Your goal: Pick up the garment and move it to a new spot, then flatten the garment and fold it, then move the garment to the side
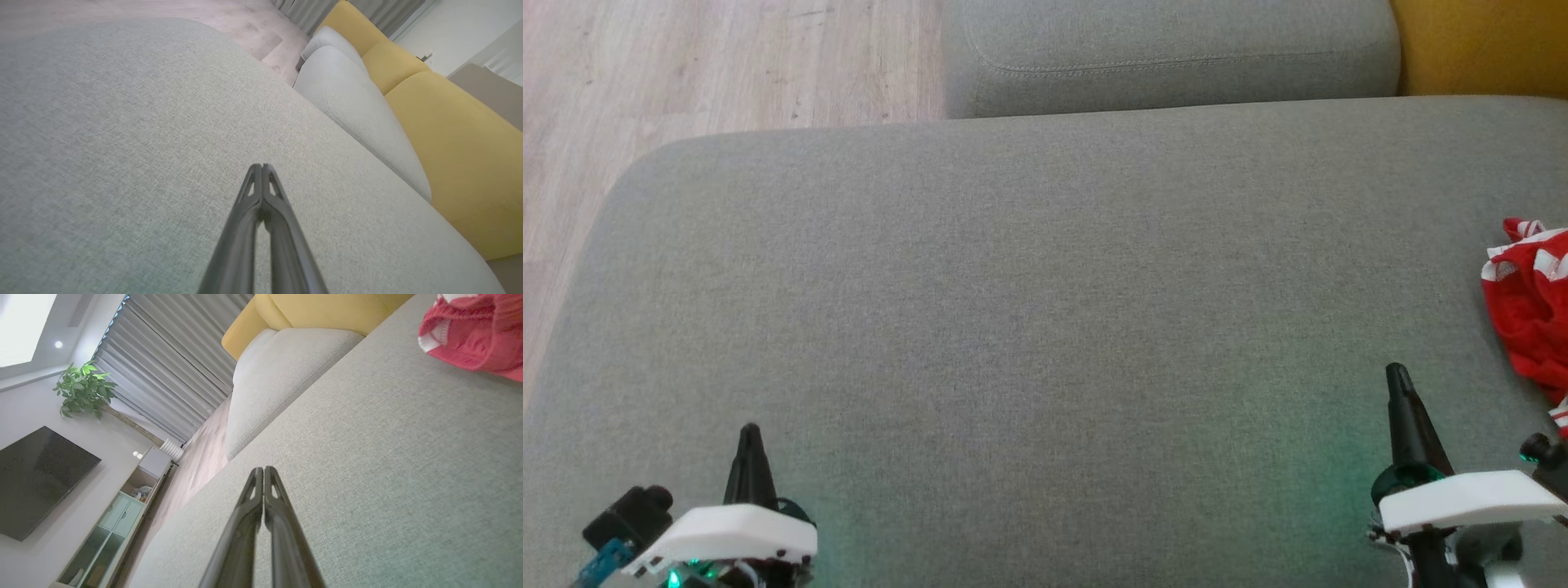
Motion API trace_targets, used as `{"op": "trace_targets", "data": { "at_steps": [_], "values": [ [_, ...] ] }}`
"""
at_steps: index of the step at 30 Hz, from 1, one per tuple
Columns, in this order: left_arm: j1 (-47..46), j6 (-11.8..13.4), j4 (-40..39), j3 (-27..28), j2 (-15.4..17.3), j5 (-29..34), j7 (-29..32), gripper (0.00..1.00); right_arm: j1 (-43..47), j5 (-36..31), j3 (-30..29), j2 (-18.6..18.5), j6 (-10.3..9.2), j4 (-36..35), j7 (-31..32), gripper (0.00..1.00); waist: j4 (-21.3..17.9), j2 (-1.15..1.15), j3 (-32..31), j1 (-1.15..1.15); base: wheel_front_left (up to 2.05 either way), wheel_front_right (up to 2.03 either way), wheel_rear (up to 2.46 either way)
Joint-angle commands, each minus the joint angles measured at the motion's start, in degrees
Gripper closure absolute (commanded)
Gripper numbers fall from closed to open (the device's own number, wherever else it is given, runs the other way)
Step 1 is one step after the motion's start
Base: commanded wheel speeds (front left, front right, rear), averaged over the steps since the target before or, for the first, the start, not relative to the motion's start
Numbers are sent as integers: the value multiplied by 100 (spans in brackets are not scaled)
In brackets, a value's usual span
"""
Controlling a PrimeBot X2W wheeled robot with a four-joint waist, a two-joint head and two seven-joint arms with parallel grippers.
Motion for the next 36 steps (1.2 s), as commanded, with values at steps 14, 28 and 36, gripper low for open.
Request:
{"op": "trace_targets", "data": {
  "at_steps": [14, 28, 36],
  "values": [
    [-343, -254, -221, 403, -83, -897, 217, 100, -437, 1031, -35, -148, -2, 26, 59, 100, 2, 0, -33, 0, 0, 0, 0],
    [-401, -462, -245, 650, -207, -1717, 409, 100, -595, 1948, -91, -157, -3, 217, 114, 100, 3, 0, -65, 0, 0, 0, 0],
    [-434, -580, -258, 792, -278, -2186, 520, 100, -686, 2469, -127, -159, -3, 326, 149, 100, 4, 0, -84, 0, 0, 0, 0]
  ]
}}
